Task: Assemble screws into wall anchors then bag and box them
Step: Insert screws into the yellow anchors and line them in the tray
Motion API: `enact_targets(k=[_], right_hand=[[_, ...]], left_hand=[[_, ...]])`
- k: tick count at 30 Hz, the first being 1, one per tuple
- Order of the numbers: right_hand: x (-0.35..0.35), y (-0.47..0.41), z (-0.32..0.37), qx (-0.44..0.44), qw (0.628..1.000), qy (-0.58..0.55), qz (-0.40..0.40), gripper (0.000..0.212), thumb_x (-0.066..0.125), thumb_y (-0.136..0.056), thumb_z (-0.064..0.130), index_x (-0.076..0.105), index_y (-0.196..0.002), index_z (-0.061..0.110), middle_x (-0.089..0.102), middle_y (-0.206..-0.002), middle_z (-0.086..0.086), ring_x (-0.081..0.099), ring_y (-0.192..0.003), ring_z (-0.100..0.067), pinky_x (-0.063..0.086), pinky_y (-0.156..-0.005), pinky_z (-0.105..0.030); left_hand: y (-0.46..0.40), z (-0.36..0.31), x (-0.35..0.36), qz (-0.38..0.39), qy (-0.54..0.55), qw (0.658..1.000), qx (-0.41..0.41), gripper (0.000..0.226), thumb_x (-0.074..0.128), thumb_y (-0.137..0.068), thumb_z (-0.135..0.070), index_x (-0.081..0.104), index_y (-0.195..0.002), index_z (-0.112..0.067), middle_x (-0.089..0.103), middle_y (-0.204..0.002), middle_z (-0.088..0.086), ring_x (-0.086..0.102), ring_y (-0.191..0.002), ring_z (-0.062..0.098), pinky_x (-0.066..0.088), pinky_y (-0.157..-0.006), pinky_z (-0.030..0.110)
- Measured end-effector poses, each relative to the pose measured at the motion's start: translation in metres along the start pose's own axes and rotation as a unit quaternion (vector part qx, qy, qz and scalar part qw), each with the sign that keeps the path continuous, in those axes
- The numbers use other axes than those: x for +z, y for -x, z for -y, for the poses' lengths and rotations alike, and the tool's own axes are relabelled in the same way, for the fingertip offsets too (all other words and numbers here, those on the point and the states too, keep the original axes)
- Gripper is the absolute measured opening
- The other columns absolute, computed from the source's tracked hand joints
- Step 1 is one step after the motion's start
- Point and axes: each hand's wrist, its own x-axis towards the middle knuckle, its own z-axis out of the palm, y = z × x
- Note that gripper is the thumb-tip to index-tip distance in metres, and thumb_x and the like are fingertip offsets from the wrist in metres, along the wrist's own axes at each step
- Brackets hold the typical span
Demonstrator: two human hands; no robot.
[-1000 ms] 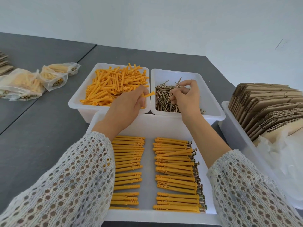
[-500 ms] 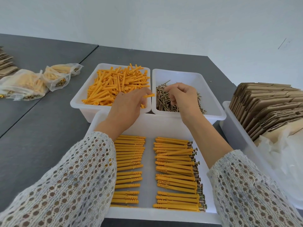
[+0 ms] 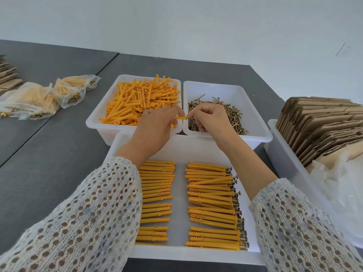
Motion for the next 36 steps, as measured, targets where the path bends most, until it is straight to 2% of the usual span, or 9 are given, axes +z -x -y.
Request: enact_targets(k=[8,13,16,19,23,28,31,33,36], right_hand=[[0.014,-0.01,0.005,0.04,0.999,-0.001,0.006,0.013,0.039,-0.101,0.017,0.051,-0.095,0.016,0.055,-0.088,-0.004,0.046,-0.064,-0.015,0.038,-0.049,-0.021],[-0.008,-0.02,-0.001,0.118,0.974,-0.156,-0.117,0.046,0.024,-0.105,0.046,0.057,-0.11,0.014,0.06,-0.087,-0.005,0.052,-0.069,-0.016,0.042,-0.058,-0.026],[-0.025,-0.025,-0.013,0.175,0.945,-0.181,-0.208,0.036,0.031,-0.105,0.035,0.058,-0.1,0.012,0.059,-0.077,-0.004,0.05,-0.061,-0.014,0.042,-0.053,-0.024],[-0.032,-0.028,-0.019,0.174,0.938,-0.188,-0.234,0.02,0.037,-0.096,0.01,0.057,-0.092,0.008,0.054,-0.069,-0.005,0.047,-0.059,-0.017,0.041,-0.05,-0.023],[-0.029,-0.028,-0.024,0.15,0.961,-0.087,-0.213,0.021,0.04,-0.092,0.006,0.058,-0.083,0.009,0.053,-0.068,-0.004,0.047,-0.061,-0.016,0.044,-0.055,-0.026],[-0.026,-0.026,-0.032,0.093,0.973,0.119,-0.174,0.025,0.041,-0.095,0.01,0.061,-0.098,-0.003,0.054,-0.076,-0.006,0.046,-0.066,-0.016,0.042,-0.059,-0.026],[-0.027,-0.023,-0.037,0.047,0.957,0.249,-0.143,0.02,0.043,-0.094,0.01,0.057,-0.087,-0.002,0.049,-0.072,-0.007,0.041,-0.065,-0.017,0.036,-0.057,-0.029],[-0.029,-0.023,-0.039,0.072,0.932,0.344,-0.091,0.015,0.044,-0.092,0.015,0.051,-0.08,0.007,0.048,-0.072,-0.004,0.044,-0.069,-0.021,0.037,-0.062,-0.032],[-0.03,-0.026,-0.035,0.18,0.857,0.482,0.036,0.03,0.04,-0.096,0.032,0.059,-0.106,0.011,0.06,-0.099,-0.006,0.052,-0.088,-0.026,0.042,-0.078,-0.037]], left_hand=[[0.0,-0.016,-0.001,0.01,0.084,0.995,0.052,0.039,0.042,-0.095,0.009,0.06,-0.121,-0.015,0.065,-0.094,-0.001,0.065,-0.081,0.02,0.052,-0.073,0.05],[0.0,-0.036,-0.002,0.004,0.244,0.97,-0.005,0.015,0.045,-0.103,-0.01,0.052,-0.112,-0.02,0.067,-0.084,-0.004,0.07,-0.07,0.009,0.056,-0.07,0.034],[0.003,-0.046,-0.005,0.052,0.343,0.937,-0.03,0.005,0.052,-0.102,-0.022,0.056,-0.101,-0.02,0.07,-0.077,0.001,0.072,-0.064,0.015,0.055,-0.058,0.026],[0.01,-0.051,0.001,0.14,0.284,0.948,0.001,0.006,0.057,-0.1,-0.024,0.061,-0.097,-0.02,0.069,-0.073,-0.002,0.071,-0.062,0.011,0.05,-0.056,0.017],[0.019,-0.063,0.02,0.218,0.021,0.971,0.094,0.014,0.053,-0.1,-0.029,0.061,-0.111,-0.023,0.068,-0.096,-0.008,0.063,-0.088,0.012,0.052,-0.078,0.035],[0.019,-0.09,0.044,0.236,-0.08,0.961,0.124,0.017,0.046,-0.104,-0.028,0.056,-0.113,-0.018,0.06,-0.105,0.0,0.061,-0.092,0.025,0.051,-0.075,0.04],[0.018,-0.087,0.044,0.244,-0.064,0.962,0.107,0.017,0.048,-0.103,-0.028,0.058,-0.112,-0.018,0.062,-0.106,-0.001,0.061,-0.095,0.023,0.05,-0.076,0.038],[0.017,-0.079,0.037,0.182,-0.021,0.977,0.107,0.018,0.047,-0.102,-0.025,0.062,-0.108,-0.017,0.065,-0.099,-0.003,0.061,-0.089,0.019,0.05,-0.075,0.038],[0.008,-0.062,0.02,0.009,0.028,0.993,0.114,0.018,0.049,-0.1,-0.019,0.067,-0.103,-0.018,0.065,-0.084,-0.008,0.056,-0.07,0.01,0.047,-0.06,0.031]])
